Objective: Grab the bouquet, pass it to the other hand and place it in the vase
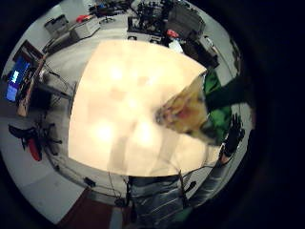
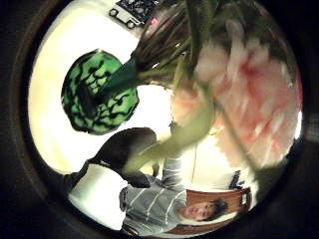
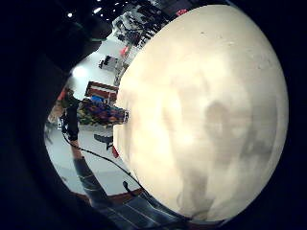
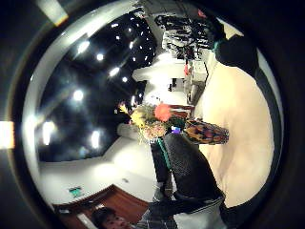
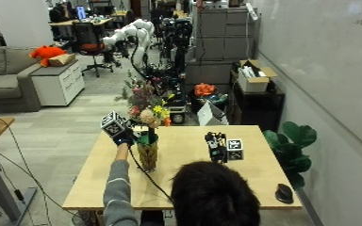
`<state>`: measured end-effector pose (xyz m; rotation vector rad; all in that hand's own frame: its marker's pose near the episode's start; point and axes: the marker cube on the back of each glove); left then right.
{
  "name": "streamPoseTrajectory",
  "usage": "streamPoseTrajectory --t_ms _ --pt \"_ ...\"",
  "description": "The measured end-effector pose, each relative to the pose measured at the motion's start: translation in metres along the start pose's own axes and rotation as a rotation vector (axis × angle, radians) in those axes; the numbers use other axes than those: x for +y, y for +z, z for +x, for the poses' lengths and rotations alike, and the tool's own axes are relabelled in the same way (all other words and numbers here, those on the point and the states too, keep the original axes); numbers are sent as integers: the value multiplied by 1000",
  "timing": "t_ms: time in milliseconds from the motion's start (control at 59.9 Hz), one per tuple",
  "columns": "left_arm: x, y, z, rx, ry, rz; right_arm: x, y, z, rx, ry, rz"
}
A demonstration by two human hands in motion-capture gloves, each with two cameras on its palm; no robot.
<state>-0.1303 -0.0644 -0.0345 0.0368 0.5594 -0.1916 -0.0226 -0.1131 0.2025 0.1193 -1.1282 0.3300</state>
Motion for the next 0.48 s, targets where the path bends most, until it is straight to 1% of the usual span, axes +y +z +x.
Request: streamPoseTrajectory --t_ms 33,50,83,133,167,200,250,284,350,417,484 --pt "5 -5 -6 -39 54 129 -7 0 0 -56 -41 -24" --pt "7 -7 -8 -52 66 178 -9 1 -2 -99 -74 -45" --pt "13 -11 -11 -61 53 228 -6 -1 -11 -163 -147 -75" --pt "23 -16 -13 -52 6 251 5 -13 -23 -109 -247 -27" --pt "26 -19 -12 -29 24 273 17 -21 -30 -71 -236 -3" --pt "33 -21 -8 1 43 246 30 -26 -39 -76 -226 -6" --pt "42 -23 -7 9 23 190 38 -30 -50 -92 -281 -9" --pt "32 -23 -12 -2 29 217 39 -33 -52 -79 -264 -4" --pt "-3 -15 -27 0 40 265 47 -36 -57 -78 -204 -26" --pt "-5 -15 -32 11 39 268 45 -38 -55 -35 -151 -11" --pt "-6 -16 -35 19 45 279 52 -37 -70 -128 -220 -51"
